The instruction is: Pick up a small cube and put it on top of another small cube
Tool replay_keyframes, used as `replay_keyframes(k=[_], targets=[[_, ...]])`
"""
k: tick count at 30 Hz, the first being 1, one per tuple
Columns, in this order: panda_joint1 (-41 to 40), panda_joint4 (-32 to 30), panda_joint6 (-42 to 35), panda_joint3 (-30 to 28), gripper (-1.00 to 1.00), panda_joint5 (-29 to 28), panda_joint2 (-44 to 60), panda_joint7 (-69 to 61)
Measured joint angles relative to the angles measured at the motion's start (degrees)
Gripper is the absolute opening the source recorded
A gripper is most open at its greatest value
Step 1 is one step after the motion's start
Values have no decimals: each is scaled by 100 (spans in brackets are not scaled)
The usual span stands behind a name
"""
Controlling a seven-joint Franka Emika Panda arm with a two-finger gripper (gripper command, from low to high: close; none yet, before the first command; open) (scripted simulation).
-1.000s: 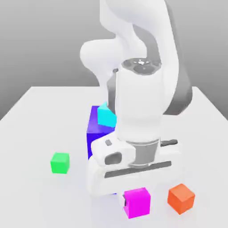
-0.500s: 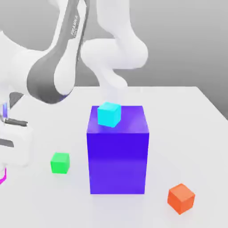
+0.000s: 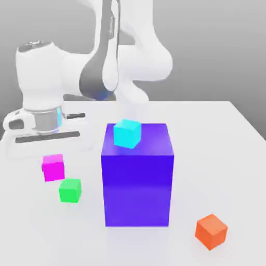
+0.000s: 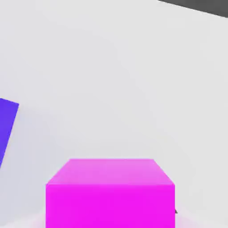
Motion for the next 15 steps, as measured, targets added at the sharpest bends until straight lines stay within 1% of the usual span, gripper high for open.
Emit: replay_keyframes(k=[1,3,8,12,15], targets=[[-133,-170,-13,28,-100,-214,-120,-4],[-400,-344,-86,65,-100,-447,-261,191],[-749,-370,163,179,-100,-945,126,570],[-853,-340,469,210,-100,-1170,537,731],[-840,-328,727,196,-100,-1165,827,734]])
